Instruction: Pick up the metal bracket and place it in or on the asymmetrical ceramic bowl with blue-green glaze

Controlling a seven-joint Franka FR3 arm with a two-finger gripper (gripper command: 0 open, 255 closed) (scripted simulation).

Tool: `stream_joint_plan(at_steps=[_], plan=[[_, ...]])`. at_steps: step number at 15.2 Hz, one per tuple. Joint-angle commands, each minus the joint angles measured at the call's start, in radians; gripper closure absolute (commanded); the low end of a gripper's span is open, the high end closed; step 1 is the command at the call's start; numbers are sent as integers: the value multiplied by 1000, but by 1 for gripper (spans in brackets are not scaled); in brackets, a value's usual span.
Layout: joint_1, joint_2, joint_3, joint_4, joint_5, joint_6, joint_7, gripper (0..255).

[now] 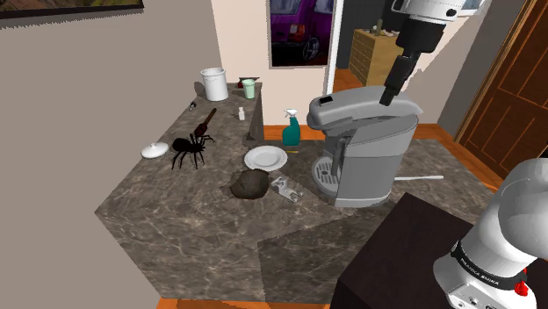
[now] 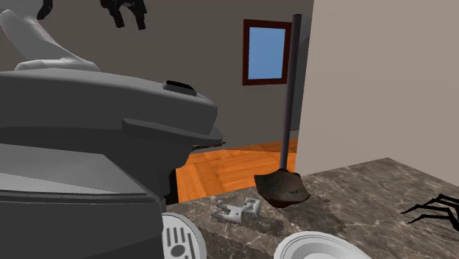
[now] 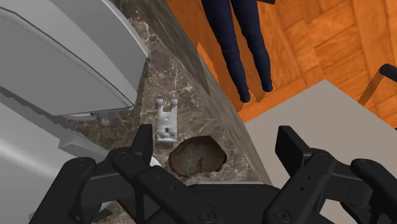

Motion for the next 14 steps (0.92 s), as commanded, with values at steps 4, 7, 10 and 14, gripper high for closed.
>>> stream_joint_plan(at_steps=[4, 7, 10, 14], plan=[[-2, 53, 10, -52, 1, 100, 0, 0], [-4, 118, 19, -92, 3, 200, 0, 0], [-6, 195, 29, -121, 3, 301, 1, 0], [-9, 315, 40, -139, 2, 432, 3, 0]])
